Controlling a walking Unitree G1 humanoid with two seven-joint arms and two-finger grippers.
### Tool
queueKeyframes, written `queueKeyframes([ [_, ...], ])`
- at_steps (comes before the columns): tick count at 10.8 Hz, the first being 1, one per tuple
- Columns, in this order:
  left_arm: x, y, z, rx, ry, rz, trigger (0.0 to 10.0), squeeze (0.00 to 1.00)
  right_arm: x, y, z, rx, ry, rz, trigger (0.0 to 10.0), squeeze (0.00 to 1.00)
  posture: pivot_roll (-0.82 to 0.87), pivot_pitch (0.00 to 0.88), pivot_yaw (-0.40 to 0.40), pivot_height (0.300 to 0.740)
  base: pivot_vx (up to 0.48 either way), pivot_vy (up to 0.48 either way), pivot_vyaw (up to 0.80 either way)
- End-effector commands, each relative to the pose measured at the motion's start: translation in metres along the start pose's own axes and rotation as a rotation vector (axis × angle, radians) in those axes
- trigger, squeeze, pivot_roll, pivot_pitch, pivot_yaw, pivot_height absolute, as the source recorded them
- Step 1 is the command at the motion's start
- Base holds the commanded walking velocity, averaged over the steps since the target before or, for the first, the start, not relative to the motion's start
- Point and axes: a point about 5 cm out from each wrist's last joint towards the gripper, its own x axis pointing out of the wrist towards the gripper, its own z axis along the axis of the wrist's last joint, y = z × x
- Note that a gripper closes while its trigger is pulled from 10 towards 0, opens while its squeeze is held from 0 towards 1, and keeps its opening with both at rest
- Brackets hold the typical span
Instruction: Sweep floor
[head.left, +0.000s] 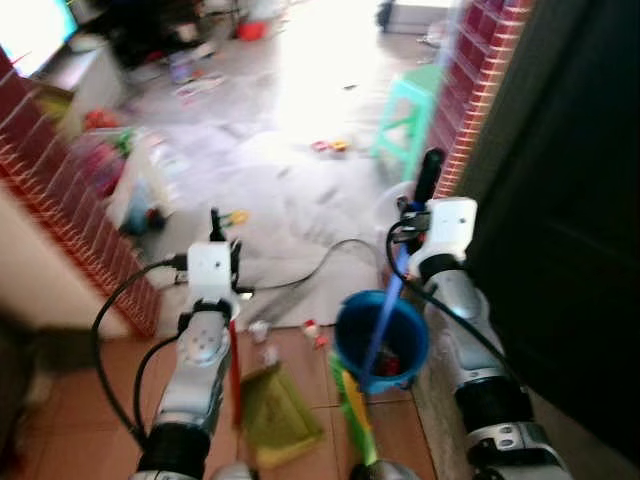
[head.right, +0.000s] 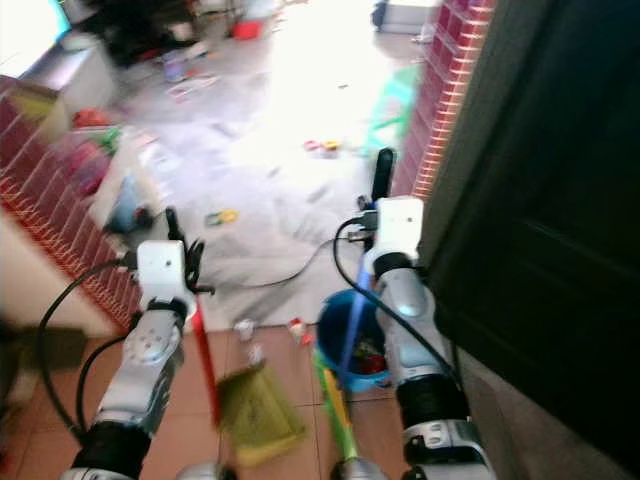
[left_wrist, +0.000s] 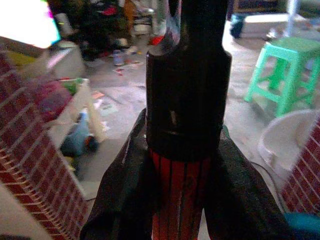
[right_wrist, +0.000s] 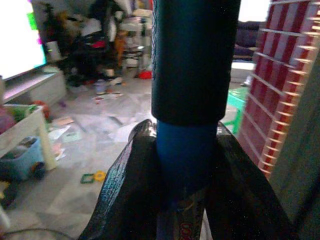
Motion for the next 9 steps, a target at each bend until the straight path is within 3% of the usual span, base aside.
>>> queueKeyframes([
  [1, 0.004, 0.005, 0.008, 0.006, -0.041, 0.005, 10.0, 0.0, 0.005, 0.006, 0.015, -0.027, -0.07, 0.025, 10.0, 0.0, -0.07, 0.0, 0.014, 0.74, 0.0, 0.412, 0.77],
  [3, 0.004, 0.004, 0.008, -0.006, -0.042, -0.003, 10.0, 0.0, 0.004, 0.008, 0.01, -0.029, -0.056, 0.034, 10.0, 0.0, -0.07, 0.0, 0.013, 0.74, 0.0, 0.478, 0.55],
  [7, 0.002, 0.004, 0.004, 0.004, -0.028, -0.02, 10.0, 0.0, 0.001, 0.004, 0.002, -0.049, -0.026, 0.0, 10.0, 0.0, -0.07, 0.0, 0.036, 0.74, 0.0, 0.473, 0.0],
  [9, 0.003, 0.007, 0.002, 0.001, -0.013, -0.044, 10.0, 0.0, 0.005, 0.008, 0.001, -0.007, -0.034, -0.037, 10.0, 0.0, -0.06, 0.0, 0.07, 0.74, 0.0, 0.467, 0.0],
])
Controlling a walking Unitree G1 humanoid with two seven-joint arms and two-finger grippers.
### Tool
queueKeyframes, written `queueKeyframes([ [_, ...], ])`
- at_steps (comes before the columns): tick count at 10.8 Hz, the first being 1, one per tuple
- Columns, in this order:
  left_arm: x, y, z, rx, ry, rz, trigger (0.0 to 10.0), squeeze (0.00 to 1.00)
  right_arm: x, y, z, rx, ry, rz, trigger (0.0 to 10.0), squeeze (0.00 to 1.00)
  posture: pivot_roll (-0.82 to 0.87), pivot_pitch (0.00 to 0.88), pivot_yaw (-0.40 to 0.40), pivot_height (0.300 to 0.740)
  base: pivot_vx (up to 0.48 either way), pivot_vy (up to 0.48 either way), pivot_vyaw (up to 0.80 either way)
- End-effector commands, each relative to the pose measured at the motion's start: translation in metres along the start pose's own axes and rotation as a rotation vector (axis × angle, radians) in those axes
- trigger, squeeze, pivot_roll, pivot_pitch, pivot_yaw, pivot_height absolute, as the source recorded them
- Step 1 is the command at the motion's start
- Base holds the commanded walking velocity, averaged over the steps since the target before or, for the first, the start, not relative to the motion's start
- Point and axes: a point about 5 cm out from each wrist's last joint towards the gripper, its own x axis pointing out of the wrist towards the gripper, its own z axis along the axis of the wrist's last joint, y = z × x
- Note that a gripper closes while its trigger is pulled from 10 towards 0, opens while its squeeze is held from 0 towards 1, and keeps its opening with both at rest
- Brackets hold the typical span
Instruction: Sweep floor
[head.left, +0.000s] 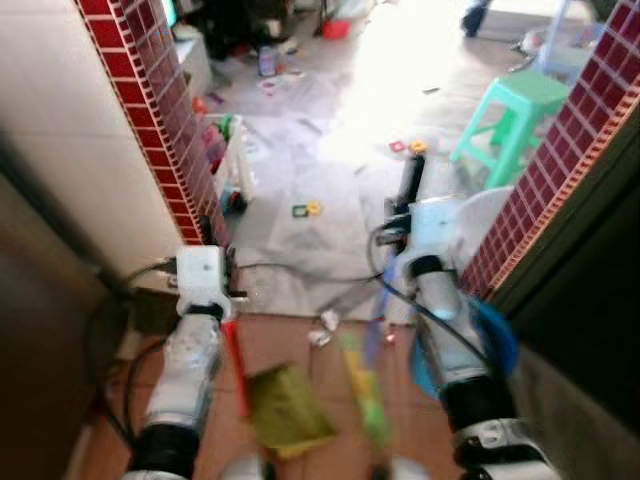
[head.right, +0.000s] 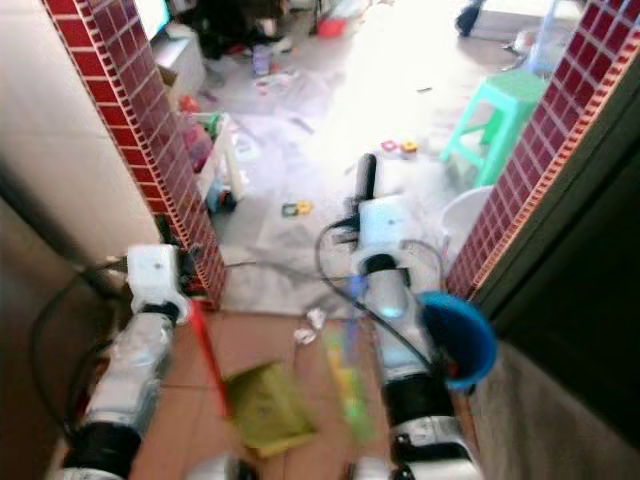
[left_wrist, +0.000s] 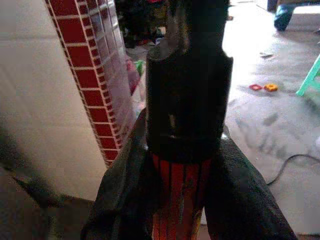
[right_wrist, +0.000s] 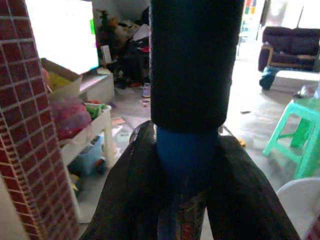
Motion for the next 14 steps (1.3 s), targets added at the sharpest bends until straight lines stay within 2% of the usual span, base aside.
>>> queueKeyframes([
  [1, 0.008, -0.005, 0.016, -0.014, -0.068, -0.034, 10.0, 0.0, 0.003, -0.008, 0.004, 0.014, -0.022, -0.042, 10.0, 0.0, -0.07, 0.0, 0.07, 0.74, 0.0, 0.0, 0.0],
  [3, 0.013, -0.01, 0.019, -0.036, -0.078, -0.043, 10.0, 0.0, 0.006, -0.009, 0.004, 0.027, -0.023, -0.052, 10.0, 0.0, -0.07, 0.0, 0.097, 0.74, 0.0, 0.0, 0.0],
  [5, 0.024, -0.015, 0.032, -0.03, -0.111, -0.096, 10.0, 0.0, 0.014, -0.007, 0.011, 0.03, -0.059, -0.083, 10.0, 0.0, -0.08, 0.0, 0.127, 0.74, 0.0, 0.0, 0.0],
  [7, 0.029, -0.014, 0.04, -0.05, -0.129, -0.085, 10.0, 0.0, 0.012, -0.011, 0.011, 0.022, -0.066, -0.088, 10.0, 0.0, -0.1, 0.0, 0.121, 0.74, 0.0, 0.0, 0.0],
  [8, 0.028, -0.013, 0.038, -0.065, -0.125, -0.07, 10.0, 0.0, 0.008, -0.015, 0.009, 0.011, -0.057, -0.086, 10.0, 0.0, -0.11, 0.0, 0.103, 0.74, 0.0, 0.0, 0.0],
  [10, 0.015, -0.014, 0.034, -0.11, -0.109, -0.049, 10.0, 0.0, -0.003, -0.018, 0.01, 0.006, -0.051, -0.082, 10.0, 0.0, -0.12, 0.0, 0.061, 0.74, 0.0, 0.0, 0.0],
  [12, -0.002, -0.019, 0.012, -0.12, -0.043, -0.038, 10.0, 0.0, -0.023, -0.024, -0.009, -0.021, 0.02, -0.048, 10.0, 0.0, -0.09, 0.0, 0.031, 0.74, 0.0, 0.0, 0.0],
  [13, -0.003, -0.02, -0.005, -0.077, -0.002, -0.024, 10.0, 0.0, -0.02, -0.029, -0.022, -0.064, 0.066, -0.04, 10.0, 0.0, -0.04, 0.0, 0.009, 0.74, 0.0, 0.0, 0.0],
  [14, -0.006, -0.019, -0.01, -0.105, 0.026, 0.0, 10.0, 0.0, -0.018, -0.03, -0.024, -0.081, 0.078, -0.034, 10.0, 0.0, -0.03, 0.0, 0.001, 0.74, 0.0, 0.0, 0.0],
])
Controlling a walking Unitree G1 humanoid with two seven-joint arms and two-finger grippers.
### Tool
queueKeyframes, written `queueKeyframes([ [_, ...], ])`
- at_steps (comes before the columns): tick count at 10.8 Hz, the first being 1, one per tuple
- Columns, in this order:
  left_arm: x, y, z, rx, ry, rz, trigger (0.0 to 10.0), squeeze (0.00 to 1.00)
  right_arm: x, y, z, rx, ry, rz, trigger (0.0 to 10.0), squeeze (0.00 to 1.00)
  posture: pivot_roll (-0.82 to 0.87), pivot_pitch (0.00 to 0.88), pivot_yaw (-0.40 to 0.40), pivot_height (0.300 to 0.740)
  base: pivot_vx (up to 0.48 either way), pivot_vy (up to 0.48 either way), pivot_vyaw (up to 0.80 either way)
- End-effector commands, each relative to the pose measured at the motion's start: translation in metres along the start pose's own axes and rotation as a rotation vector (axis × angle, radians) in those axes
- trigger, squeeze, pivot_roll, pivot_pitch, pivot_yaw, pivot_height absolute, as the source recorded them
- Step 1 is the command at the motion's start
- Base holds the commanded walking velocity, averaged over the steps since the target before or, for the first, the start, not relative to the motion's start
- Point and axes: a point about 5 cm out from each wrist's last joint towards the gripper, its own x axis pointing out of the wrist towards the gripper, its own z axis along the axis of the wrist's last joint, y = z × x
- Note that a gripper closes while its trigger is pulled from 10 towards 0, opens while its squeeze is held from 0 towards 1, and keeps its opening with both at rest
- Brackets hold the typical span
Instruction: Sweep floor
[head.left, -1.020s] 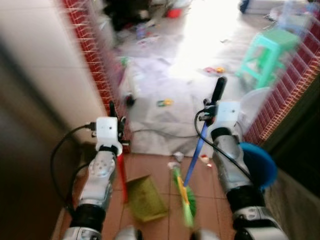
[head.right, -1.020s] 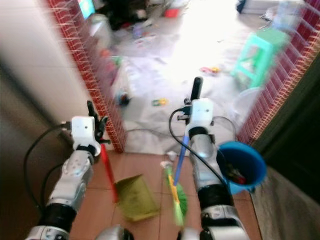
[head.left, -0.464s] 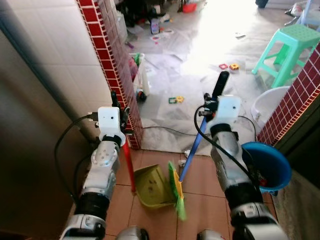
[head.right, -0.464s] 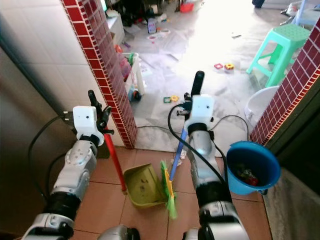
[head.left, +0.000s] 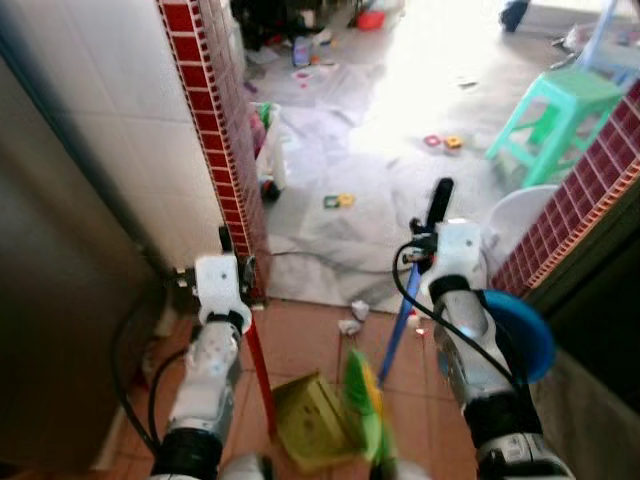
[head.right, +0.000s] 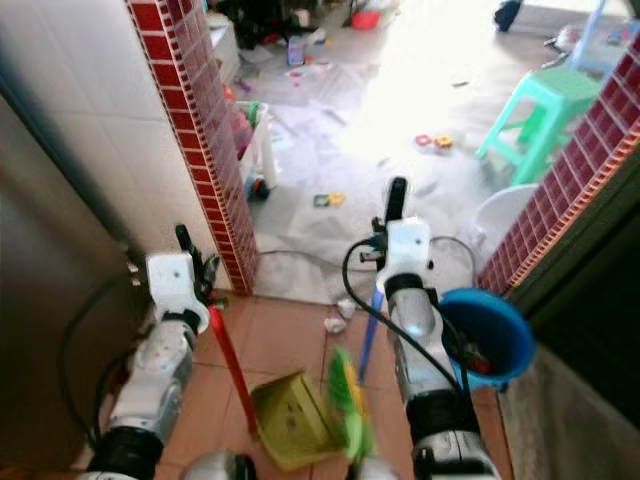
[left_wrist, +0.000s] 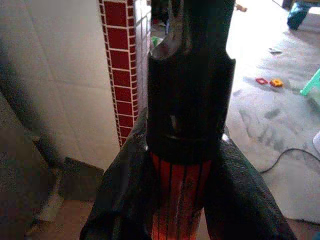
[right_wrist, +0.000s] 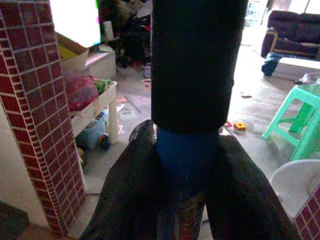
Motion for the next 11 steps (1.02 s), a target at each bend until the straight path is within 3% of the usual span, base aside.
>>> queueKeyframes([
  [1, -0.007, 0.0, 0.014, 0.004, -0.052, -0.008, 10.0, 0.0, 0.007, 0.001, 0.014, 0.002, -0.026, 0.011, 10.0, 0.0, -0.02, 0.0, -0.029, 0.74, 0.0, 0.0, 0.0],
  [2, -0.011, -0.002, 0.021, 0.015, -0.059, -0.025, 10.0, 0.0, 0.009, 0.003, 0.024, 0.012, -0.045, 0.028, 10.0, 0.0, -0.03, 0.0, -0.035, 0.74, 0.0, 0.0, 0.0],
  [3, 0.009, 0.001, 0.051, 0.038, -0.096, -0.041, 10.0, 0.0, 0.032, 0.006, 0.051, 0.013, -0.122, 0.05, 10.0, 0.0, -0.03, 0.0, -0.028, 0.74, 0.0, 0.0, 0.0],
  [4, 0.021, 0.001, 0.053, 0.038, -0.125, -0.044, 10.0, 0.0, 0.035, 0.001, 0.047, -0.025, -0.135, 0.026, 10.0, 0.0, -0.05, 0.017, -0.028, 0.74, 0.0, 0.0, 0.0],
  [5, 0.023, 0.002, 0.05, -0.016, -0.092, -0.012, 10.0, 0.0, 0.029, -0.007, 0.04, 0.018, -0.096, -0.048, 10.0, 0.0, -0.09, 0.0, -0.012, 0.74, 0.0, 0.0, 0.0],
  [6, 0.017, -0.011, 0.057, 0.01, -0.138, -0.087, 10.0, 0.0, 0.023, -0.004, 0.051, -0.064, -0.181, 0.045, 10.0, 0.0, -0.11, 0.0, -0.013, 0.74, 0.0, 0.0, 0.0],
  [7, 0.009, -0.016, 0.036, -0.021, -0.073, -0.092, 10.0, 0.0, 0.016, -0.015, 0.029, -0.051, -0.085, 0.003, 10.0, 0.0, -0.11, 0.0, -0.019, 0.74, 0.0, 0.0, 0.0],
  [8, 0.016, -0.016, 0.034, -0.026, -0.045, -0.067, 10.0, 0.0, 0.024, -0.014, 0.035, -0.045, -0.087, 0.026, 10.0, 0.0, -0.1, 0.0, -0.023, 0.74, 0.0, 0.0, 0.0],
  [9, 0.026, -0.02, 0.045, 0.021, -0.087, -0.104, 10.0, 0.0, 0.033, -0.009, 0.05, -0.083, -0.144, 0.072, 10.0, 0.0, -0.09, 0.0, -0.02, 0.74, 0.0, 0.0, 0.0],
  [10, 0.042, -0.024, 0.076, 0.006, -0.157, -0.113, 10.0, 0.0, 0.04, -0.02, 0.071, -0.048, -0.207, 0.009, 10.0, 0.0, -0.09, 0.0, 0.004, 0.74, 0.0, 0.0, 0.0],
  [11, 0.047, -0.019, 0.057, 0.035, -0.091, -0.095, 10.0, 0.0, 0.034, -0.027, 0.044, -0.095, -0.142, -0.076, 10.0, 0.0, -0.1, 0.0, 0.004, 0.74, 0.0, 0.0, 0.0],
])
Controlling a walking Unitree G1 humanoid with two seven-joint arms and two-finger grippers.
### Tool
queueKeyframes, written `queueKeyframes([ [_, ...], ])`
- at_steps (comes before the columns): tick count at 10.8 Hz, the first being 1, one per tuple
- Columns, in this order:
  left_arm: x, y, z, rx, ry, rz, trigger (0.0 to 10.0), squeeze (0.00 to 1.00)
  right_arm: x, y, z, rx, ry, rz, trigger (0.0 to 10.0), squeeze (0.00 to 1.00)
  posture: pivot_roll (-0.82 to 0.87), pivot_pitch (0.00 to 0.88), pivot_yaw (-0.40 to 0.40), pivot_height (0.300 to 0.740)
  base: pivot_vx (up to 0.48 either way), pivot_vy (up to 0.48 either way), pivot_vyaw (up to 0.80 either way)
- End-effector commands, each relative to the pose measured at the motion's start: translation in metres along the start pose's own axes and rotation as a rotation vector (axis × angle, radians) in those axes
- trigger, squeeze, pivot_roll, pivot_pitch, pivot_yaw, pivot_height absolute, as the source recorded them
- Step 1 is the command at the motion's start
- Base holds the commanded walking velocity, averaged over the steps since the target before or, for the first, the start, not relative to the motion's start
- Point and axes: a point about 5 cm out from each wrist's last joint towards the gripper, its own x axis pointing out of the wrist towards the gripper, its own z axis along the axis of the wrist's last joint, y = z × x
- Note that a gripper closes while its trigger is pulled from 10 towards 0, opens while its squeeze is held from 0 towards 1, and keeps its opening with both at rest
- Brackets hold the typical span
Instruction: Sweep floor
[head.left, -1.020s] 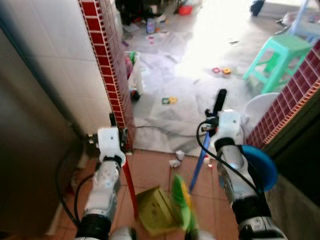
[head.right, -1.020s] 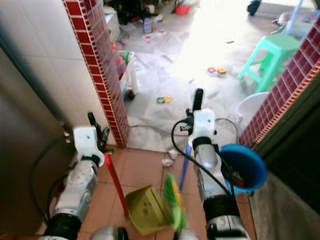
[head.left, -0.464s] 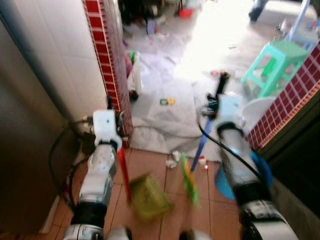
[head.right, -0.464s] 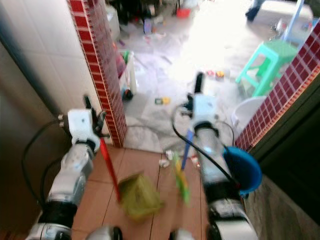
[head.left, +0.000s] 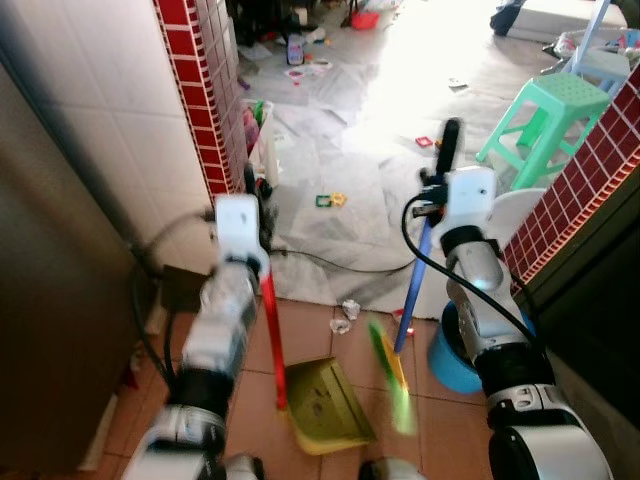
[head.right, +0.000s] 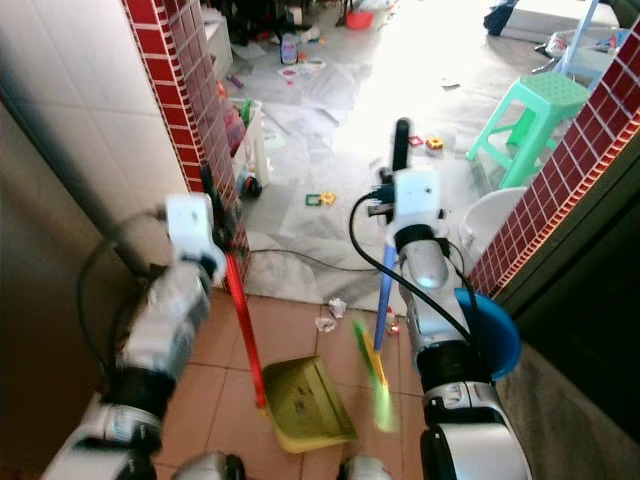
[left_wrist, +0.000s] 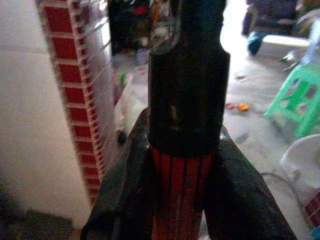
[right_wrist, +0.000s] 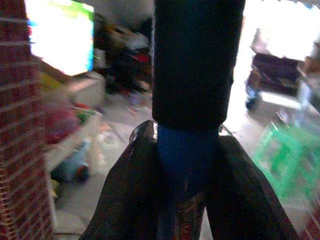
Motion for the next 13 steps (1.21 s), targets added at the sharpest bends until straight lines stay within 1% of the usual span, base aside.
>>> queueKeyframes([
  [1, 0.001, 0.006, 0.002, -0.042, 0.005, 0.035, 10.0, 0.0, 0.001, -0.01, 0.0, 0.061, 0.019, -0.074, 10.0, 0.0, -0.1, 0.0, 0.003, 0.74, 0.0, 0.0, 0.0],
  [2, 0.001, 0.01, 0.008, 0.021, -0.041, 0.0, 10.0, 0.0, 0.0, 0.004, 0.009, -0.027, -0.053, 0.042, 10.0, 0.0, -0.1, 0.0, -0.007, 0.74, 0.0, 0.0, 0.0],
  [3, 0.002, 0.02, 0.005, 0.011, -0.046, 0.017, 10.0, 0.0, 0.003, 0.012, 0.01, 0.011, -0.046, 0.055, 10.0, 0.0, -0.08, 0.0, -0.01, 0.74, 0.0, 0.0, 0.0],
  [4, 0.0, 0.02, 0.009, 0.027, -0.091, -0.004, 10.0, 0.0, 0.003, 0.023, 0.021, -0.017, -0.111, 0.085, 10.0, 0.0, -0.07, 0.0, 0.008, 0.74, 0.0, 0.0, 0.0],
  [5, 0.004, 0.014, 0.001, 0.04, -0.057, 0.003, 10.0, 0.0, 0.0, 0.029, 0.017, 0.015, -0.093, 0.077, 10.0, 0.0, -0.06, 0.0, 0.025, 0.74, 0.0, 0.0, 0.0],
  [6, 0.012, 0.003, 0.009, 0.009, -0.061, -0.03, 10.0, 0.0, 0.001, 0.036, 0.024, 0.012, -0.114, 0.073, 10.0, 0.0, -0.08, 0.0, 0.096, 0.74, 0.0, 0.0, 0.0],
  [7, 0.021, -0.018, 0.023, 0.048, -0.092, -0.136, 10.0, 0.0, 0.005, 0.034, 0.034, 0.004, -0.132, 0.043, 10.0, 0.0, -0.16, 0.0, 0.146, 0.74, 0.0, 0.0, 0.0],
  [8, 0.028, -0.037, 0.036, 0.066, -0.128, -0.194, 10.0, 0.0, 0.009, 0.024, 0.041, -0.031, -0.157, 0.023, 10.0, 0.0, -0.19, 0.0, 0.159, 0.74, 0.0, 0.0, 0.0],
  [9, 0.03, -0.044, 0.039, 0.038, -0.129, -0.211, 10.0, 0.0, 0.009, 0.017, 0.04, -0.036, -0.156, 0.002, 10.0, 0.0, -0.18, 0.0, 0.168, 0.74, 0.0, 0.0, 0.0],
  [10, 0.025, -0.05, 0.039, 0.021, -0.144, -0.244, 10.0, 0.0, 0.005, 0.01, 0.033, -0.029, -0.134, -0.029, 10.0, 0.0, -0.17, 0.0, 0.155, 0.74, 0.0, 0.0, 0.0],
  [11, 0.014, -0.045, 0.033, -0.034, -0.158, -0.227, 10.0, 0.0, 0.002, 0.014, 0.03, -0.026, -0.118, -0.001, 10.0, 0.0, -0.15, 0.0, 0.108, 0.74, 0.0, 0.0, 0.0],
  [12, 0.008, -0.041, 0.028, -0.055, -0.16, -0.195, 10.0, 0.0, 0.0, 0.017, 0.028, -0.028, -0.115, 0.031, 10.0, 0.0, -0.13, 0.0, 0.075, 0.74, 0.0, 0.0, 0.0],
  [13, 0.0, -0.033, 0.02, -0.048, -0.155, -0.134, 10.0, 0.0, 0.0, 0.023, 0.028, -0.028, -0.112, 0.07, 10.0, 0.0, -0.11, 0.0, 0.028, 0.74, 0.0, 0.0, 0.0],
])
